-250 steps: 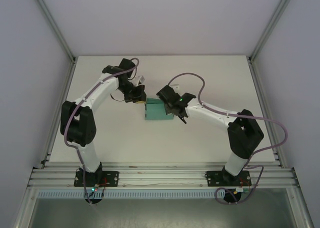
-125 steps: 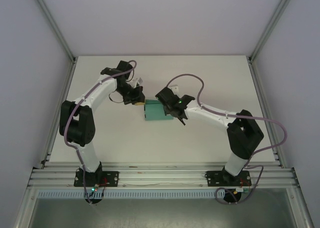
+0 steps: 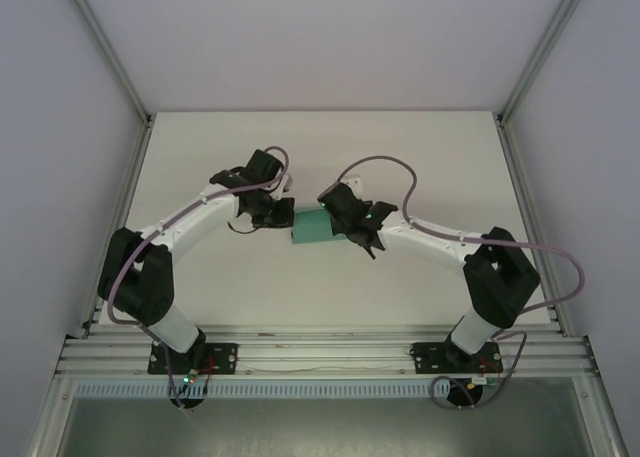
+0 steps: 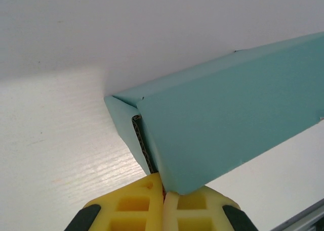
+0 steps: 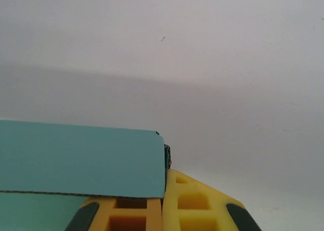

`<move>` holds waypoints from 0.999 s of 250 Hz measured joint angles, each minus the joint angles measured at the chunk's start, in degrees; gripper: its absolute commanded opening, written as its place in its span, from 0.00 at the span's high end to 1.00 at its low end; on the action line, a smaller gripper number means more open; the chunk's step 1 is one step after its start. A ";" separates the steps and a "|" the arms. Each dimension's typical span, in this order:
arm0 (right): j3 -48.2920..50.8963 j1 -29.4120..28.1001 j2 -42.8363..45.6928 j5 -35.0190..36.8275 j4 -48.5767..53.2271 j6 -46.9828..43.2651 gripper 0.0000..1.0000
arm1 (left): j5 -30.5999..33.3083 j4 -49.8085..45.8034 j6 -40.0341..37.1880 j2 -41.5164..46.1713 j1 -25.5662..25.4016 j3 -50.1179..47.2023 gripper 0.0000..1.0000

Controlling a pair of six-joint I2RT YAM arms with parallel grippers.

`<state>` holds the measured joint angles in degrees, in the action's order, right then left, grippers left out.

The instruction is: Assemble paper box

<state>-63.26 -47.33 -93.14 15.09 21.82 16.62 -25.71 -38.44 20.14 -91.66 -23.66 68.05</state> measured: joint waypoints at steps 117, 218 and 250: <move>1.33 3.52 4.94 -8.20 3.89 -0.24 0.63 | 2.23 5.55 1.03 0.35 -0.37 -1.51 1.00; 0.24 7.58 8.44 -20.96 4.61 -2.80 0.46 | 1.95 6.40 1.05 -1.55 -1.01 0.15 1.00; -0.68 9.97 9.11 -20.92 2.78 -2.14 0.47 | 1.75 6.36 1.03 -1.92 -1.01 0.57 1.00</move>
<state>-63.94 -37.36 -84.03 -5.82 24.60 14.48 -23.97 -32.08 21.17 -93.58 -24.67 68.62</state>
